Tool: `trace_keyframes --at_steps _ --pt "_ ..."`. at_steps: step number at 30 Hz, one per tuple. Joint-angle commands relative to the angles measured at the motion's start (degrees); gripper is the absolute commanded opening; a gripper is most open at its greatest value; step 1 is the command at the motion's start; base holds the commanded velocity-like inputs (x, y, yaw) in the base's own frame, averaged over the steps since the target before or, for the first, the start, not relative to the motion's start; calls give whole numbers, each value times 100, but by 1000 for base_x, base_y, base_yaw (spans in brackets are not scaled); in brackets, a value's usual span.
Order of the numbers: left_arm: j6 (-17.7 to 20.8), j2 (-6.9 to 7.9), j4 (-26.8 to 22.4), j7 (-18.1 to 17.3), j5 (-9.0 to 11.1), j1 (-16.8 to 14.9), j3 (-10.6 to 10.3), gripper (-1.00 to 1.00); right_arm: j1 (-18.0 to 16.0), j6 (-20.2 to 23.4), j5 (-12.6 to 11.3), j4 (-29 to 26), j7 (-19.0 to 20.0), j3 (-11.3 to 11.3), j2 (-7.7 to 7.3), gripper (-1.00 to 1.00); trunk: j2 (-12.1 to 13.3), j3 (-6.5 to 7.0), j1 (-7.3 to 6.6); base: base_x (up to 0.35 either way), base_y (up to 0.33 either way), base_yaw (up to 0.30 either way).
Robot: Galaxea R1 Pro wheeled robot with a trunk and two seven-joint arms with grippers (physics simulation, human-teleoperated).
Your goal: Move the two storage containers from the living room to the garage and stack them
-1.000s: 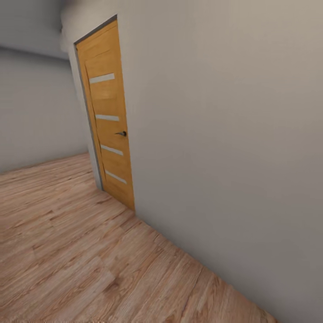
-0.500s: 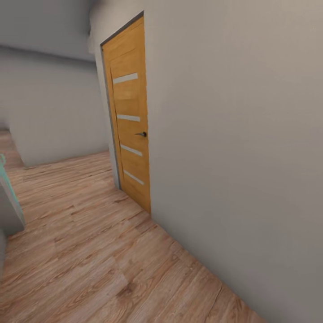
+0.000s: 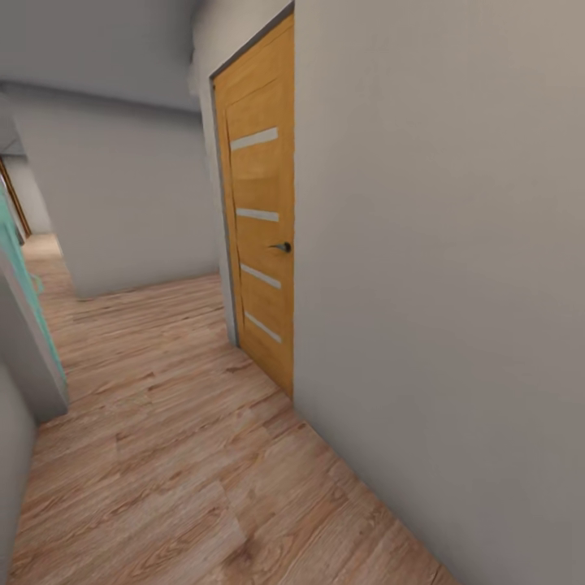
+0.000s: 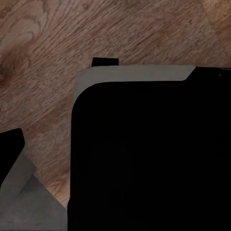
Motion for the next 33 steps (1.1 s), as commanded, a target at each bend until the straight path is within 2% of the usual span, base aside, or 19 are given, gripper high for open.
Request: trace_keyframes --at_steps 1,33 --pt "-14 -1 1 1 22 -2 7 100 -6 -36 -59 17 31 40 1 100 -2 -5 3 323 0 246" --pt "-14 4 1 1 22 -2 7 100 -6 -39 -59 17 30 40 1 100 -2 -5 3 323 0 275"
